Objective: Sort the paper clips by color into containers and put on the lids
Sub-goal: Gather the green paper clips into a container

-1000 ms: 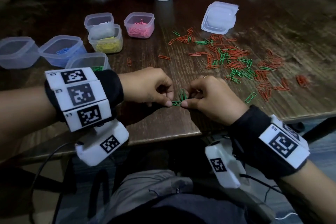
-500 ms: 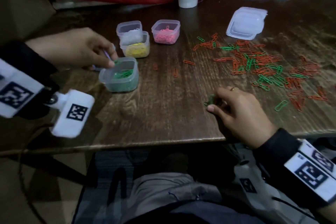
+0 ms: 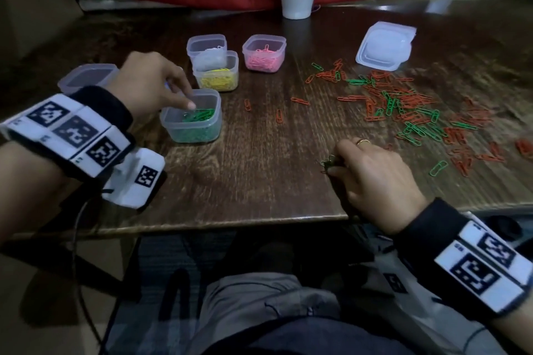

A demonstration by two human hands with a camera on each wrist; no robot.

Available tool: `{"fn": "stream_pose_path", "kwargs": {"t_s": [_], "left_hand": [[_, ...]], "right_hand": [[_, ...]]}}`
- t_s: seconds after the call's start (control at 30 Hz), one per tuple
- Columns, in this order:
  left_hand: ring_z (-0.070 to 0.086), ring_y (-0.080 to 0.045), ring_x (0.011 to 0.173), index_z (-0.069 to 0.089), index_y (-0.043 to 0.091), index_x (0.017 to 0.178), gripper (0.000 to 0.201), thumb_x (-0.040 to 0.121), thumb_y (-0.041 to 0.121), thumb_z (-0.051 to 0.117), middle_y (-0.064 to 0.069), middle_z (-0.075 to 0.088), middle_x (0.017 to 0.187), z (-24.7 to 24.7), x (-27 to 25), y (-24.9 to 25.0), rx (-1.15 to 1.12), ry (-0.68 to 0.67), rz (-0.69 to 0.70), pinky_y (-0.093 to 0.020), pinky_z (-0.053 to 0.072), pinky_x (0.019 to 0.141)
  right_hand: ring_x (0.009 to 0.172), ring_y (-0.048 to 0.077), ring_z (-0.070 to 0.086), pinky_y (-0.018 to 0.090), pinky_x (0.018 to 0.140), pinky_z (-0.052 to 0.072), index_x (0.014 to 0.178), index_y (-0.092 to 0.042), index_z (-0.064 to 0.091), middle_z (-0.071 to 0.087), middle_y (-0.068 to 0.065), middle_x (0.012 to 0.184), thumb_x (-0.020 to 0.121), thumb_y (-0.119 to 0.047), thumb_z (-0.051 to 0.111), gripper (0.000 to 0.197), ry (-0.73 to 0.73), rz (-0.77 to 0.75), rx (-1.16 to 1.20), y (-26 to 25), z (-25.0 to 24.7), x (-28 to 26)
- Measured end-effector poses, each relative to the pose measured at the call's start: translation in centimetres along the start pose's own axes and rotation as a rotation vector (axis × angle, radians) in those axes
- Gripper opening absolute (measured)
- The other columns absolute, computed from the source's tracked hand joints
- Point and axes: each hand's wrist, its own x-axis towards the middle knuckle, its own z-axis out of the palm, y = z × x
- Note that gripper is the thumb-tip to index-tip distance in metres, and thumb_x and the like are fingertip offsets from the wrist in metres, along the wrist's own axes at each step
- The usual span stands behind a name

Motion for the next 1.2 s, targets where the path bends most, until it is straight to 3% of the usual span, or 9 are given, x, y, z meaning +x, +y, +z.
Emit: {"fn": "stream_pose_path", "kwargs": {"t_s": [0.13, 0.23, 0.37, 0.57, 0.67, 0.87, 1.03, 1.1, 1.2], "left_hand": [[0.049, -0.027, 0.082, 0.050, 0.007, 0.101, 0.041, 0.077, 0.032, 0.073, -0.006, 0.049, 0.081, 0.1, -0.1, -0.4, 0.097, -0.120, -0.239, -0.034, 0.036, 0.066], [0.057, -0.028, 0.075, 0.046, 0.009, 0.107, 0.037, 0.083, 0.024, 0.069, -0.013, 0.056, 0.091, 0.3, -0.4, -0.3, 0.023, -0.193, -0.299, -0.039, 0.052, 0.067], [0.054, -0.016, 0.056, 0.046, 0.009, 0.097, 0.029, 0.081, 0.011, 0.071, -0.008, 0.055, 0.074, 0.9, -0.9, 0.9, -0.200, -0.143, -0.253, -0.021, 0.045, 0.036], [0.051, -0.020, 0.069, 0.052, 0.008, 0.097, 0.027, 0.078, 0.013, 0.071, -0.005, 0.055, 0.077, 2.4, -0.3, 2.2, -0.205, -0.100, -0.082, -0.030, 0.039, 0.056], [0.058, -0.031, 0.076, 0.055, 0.006, 0.095, 0.026, 0.076, 0.012, 0.072, -0.012, 0.061, 0.081, 3.1, 0.3, 2.6, -0.287, -0.081, -0.023, -0.037, 0.045, 0.067], [0.051, -0.024, 0.065, 0.053, 0.008, 0.087, 0.024, 0.075, 0.006, 0.073, -0.008, 0.058, 0.074, 4.3, 1.1, 3.7, -0.377, -0.161, -0.039, -0.033, 0.038, 0.058], [0.055, -0.026, 0.073, 0.054, 0.010, 0.091, 0.037, 0.073, 0.034, 0.076, -0.004, 0.059, 0.075, 2.4, 2.3, 3.7, 0.006, -0.189, -0.067, -0.034, 0.040, 0.065], [0.057, -0.030, 0.088, 0.052, 0.014, 0.104, 0.046, 0.076, 0.046, 0.069, -0.007, 0.059, 0.094, 0.7, 3.5, 5.7, 0.232, -0.100, -0.019, -0.034, 0.043, 0.072], [0.057, -0.028, 0.093, 0.058, 0.017, 0.103, 0.029, 0.083, 0.038, 0.064, -0.008, 0.062, 0.103, -0.7, 6.9, 10.8, 0.285, -0.113, 0.127, -0.029, 0.045, 0.078]], "right_hand": [[0.093, 0.038, 0.054, 0.038, 0.067, 0.034, 0.102, -0.009, 0.046, 0.052, 0.013, 0.101, 0.094, -0.024, 0.045, 0.017, -0.102, 0.034, -0.051, 0.0, 0.0, 0.5], [0.086, 0.034, 0.056, 0.034, 0.066, 0.034, 0.087, -0.012, 0.048, 0.056, 0.010, 0.085, 0.090, -0.021, 0.055, 0.012, -0.132, 0.051, 0.141, 0.2, -1.0, 1.4], [0.077, 0.016, 0.046, 0.026, 0.057, 0.027, 0.081, -0.016, 0.051, 0.049, 0.000, 0.073, 0.086, -0.019, 0.062, 0.013, -0.089, -0.061, 0.352, -3.9, -3.8, 6.6], [0.110, 0.029, 0.056, 0.024, 0.075, 0.035, 0.118, -0.006, 0.058, 0.058, 0.015, 0.118, 0.089, -0.015, 0.054, 0.031, -0.155, -0.079, 0.267, -10.1, -1.1, 13.6], [0.112, 0.033, 0.055, 0.028, 0.075, 0.037, 0.124, -0.004, 0.052, 0.056, 0.018, 0.121, 0.090, -0.017, 0.051, 0.036, -0.166, -0.044, 0.256, -9.2, -1.4, 12.9], [0.114, 0.026, 0.055, 0.028, 0.085, 0.044, 0.123, -0.008, 0.056, 0.059, 0.012, 0.122, 0.091, -0.014, 0.052, 0.033, -0.174, -0.040, 0.249, -5.6, -4.3, 11.4], [0.066, 0.019, 0.054, 0.021, 0.049, 0.045, 0.099, 0.002, 0.066, 0.055, 0.009, 0.068, 0.084, -0.001, 0.060, 0.016, -0.265, 0.173, 0.383, 5.0, -10.3, 11.4], [0.064, 0.019, 0.053, 0.020, 0.046, 0.043, 0.104, 0.004, 0.065, 0.053, 0.009, 0.069, 0.084, 0.001, 0.057, 0.022, -0.261, 0.280, 0.226, 9.1, -11.3, 12.8], [0.054, 0.010, 0.048, 0.010, 0.037, 0.039, 0.106, 0.003, 0.065, 0.056, 0.006, 0.074, 0.083, -0.001, 0.060, 0.024, -0.370, 0.295, 0.079, 11.6, -9.9, 15.3]]}}
